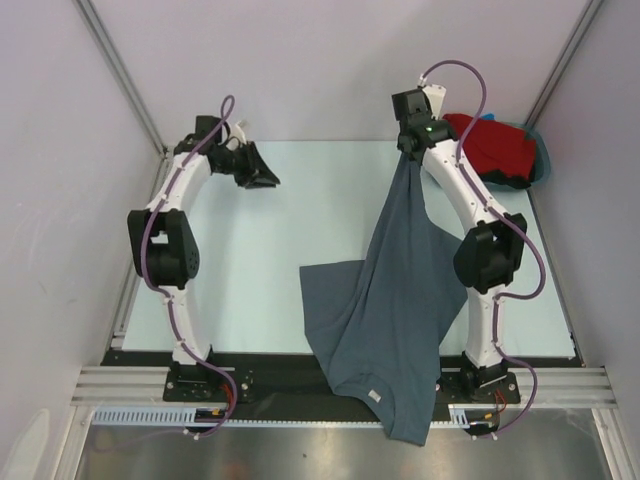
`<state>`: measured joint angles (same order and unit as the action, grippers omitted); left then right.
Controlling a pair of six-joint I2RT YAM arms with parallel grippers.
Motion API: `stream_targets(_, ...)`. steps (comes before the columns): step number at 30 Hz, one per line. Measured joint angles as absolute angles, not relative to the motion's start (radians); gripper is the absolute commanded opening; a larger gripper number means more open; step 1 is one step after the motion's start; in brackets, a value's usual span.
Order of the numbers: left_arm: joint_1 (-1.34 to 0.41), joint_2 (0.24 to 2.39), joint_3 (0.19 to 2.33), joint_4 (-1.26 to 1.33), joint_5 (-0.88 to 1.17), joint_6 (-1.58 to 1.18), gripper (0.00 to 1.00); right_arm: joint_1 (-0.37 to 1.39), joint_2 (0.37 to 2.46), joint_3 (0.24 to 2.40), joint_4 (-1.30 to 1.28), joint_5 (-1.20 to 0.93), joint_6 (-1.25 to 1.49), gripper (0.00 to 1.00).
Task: Fold and stack the t-shirts
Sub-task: Flatten the tshirt out
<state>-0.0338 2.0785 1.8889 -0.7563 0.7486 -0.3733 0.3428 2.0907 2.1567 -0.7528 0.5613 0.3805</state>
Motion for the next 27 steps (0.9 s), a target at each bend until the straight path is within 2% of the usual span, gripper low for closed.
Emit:
stream_targets(1, -0.046, 2.055, 1.828, -0.732, 0.765, -0.379, 1.00, 0.343, 2.090, 2.164, -0.754, 0.561, 0.381, 0.00)
stream_targets(5, -0.124, 1.974, 1.630, -0.696, 0.842, -0.413, 1.00, 0.342, 2.073, 2.168, -0.765, 0.560, 0.382, 0.00)
stream_targets(11, -0.228, 1.895, 1.484, -0.701, 0.894, -0.395, 1.00, 0.336, 1.935, 2.035, -0.769, 0.551, 0.384, 0.00)
stream_targets(20, -0.276, 1.862, 1.417, -0.804, 0.561, -0.280, 1.00, 0.322, 1.796, 1.941, -0.767, 0.536, 0.387, 0.00)
stream_targets(27, -0.343, 1.950, 1.406, -0.772, 0.507, -0.233, 1.00, 0.313, 1.748, 1.895, -0.767, 0.527, 0.389, 0.00)
